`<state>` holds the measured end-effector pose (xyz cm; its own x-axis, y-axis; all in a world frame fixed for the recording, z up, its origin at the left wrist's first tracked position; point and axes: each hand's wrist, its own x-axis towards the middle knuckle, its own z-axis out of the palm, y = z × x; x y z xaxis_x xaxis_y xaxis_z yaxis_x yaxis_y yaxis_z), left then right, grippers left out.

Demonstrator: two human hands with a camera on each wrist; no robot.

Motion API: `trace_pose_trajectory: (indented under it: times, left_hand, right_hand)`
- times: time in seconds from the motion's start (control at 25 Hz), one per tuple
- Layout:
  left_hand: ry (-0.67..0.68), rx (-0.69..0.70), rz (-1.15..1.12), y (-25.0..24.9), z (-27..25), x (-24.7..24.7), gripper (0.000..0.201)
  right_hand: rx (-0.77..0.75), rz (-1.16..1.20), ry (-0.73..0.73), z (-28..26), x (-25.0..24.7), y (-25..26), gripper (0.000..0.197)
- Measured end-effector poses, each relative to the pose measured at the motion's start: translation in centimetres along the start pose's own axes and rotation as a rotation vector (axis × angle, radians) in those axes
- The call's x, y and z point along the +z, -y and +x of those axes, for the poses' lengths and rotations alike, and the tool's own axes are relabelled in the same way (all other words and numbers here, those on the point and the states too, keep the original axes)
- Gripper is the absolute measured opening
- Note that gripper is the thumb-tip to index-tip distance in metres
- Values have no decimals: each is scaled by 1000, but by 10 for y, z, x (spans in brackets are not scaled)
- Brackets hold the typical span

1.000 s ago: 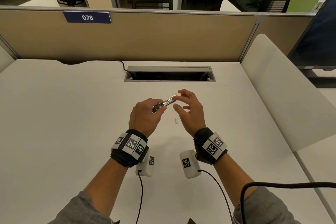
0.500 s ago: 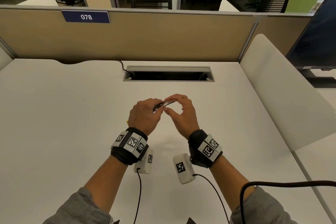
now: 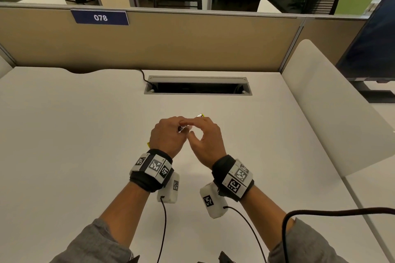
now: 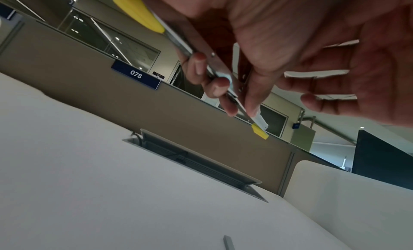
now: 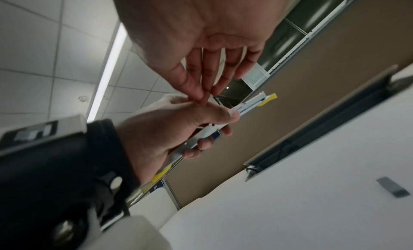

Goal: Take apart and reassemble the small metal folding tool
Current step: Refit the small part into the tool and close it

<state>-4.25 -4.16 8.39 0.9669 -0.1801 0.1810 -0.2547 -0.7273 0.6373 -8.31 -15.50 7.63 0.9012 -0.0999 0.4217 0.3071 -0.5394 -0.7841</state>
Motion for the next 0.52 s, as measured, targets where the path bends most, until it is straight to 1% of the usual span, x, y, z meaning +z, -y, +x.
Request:
trace_pose_trajectory:
  times: [0.08,0.16,0.24,0.32,0.4,0.52]
  left_hand:
    - [4,-26,6,4,-2,3,20]
    - [31,-62,14,10,-5,8,22]
    - [71,-98,9,15,-8,13,22]
    - [85,-135,-5,20,-8,16,21]
    - [74,-159,-21,24,-7,17,21]
    - [68,-169,-38,28,-5,18,22]
  right_hand:
    - [73,53,10,3,-5,-7,35]
    - [161,66,-14,9,-10,-20,36]
    - [280,68,-56,15,-16,-41,33]
    - [428,68,-64,21,-22,-65,27]
    - [565,13,-41,28,-26,-87,20]
    - [658,-160,67,32,-23,-112,17]
